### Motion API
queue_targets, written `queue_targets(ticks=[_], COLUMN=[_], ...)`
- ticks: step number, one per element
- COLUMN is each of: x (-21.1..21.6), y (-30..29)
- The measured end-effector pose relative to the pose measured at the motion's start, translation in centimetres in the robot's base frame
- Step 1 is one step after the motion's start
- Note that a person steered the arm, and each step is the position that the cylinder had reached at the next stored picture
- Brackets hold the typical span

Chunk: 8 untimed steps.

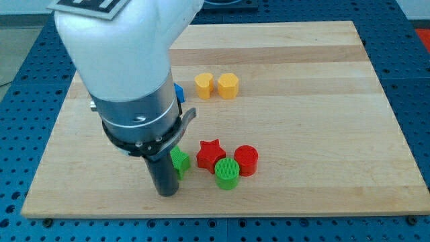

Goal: Drag the green circle to the left of the red star

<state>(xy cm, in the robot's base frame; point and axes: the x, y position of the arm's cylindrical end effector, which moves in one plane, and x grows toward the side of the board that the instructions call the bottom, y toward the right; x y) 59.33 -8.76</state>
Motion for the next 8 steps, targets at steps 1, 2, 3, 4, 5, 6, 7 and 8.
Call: queue_targets(ticks=[1,2,3,4,5,6,7,8], x=[1.8,2.5,2.3,0.0,-2.6,-2.9,-2.9,-2.9], y=[2.2,7.8,12.6,12.7,9.8,4.8,2.2,5.4])
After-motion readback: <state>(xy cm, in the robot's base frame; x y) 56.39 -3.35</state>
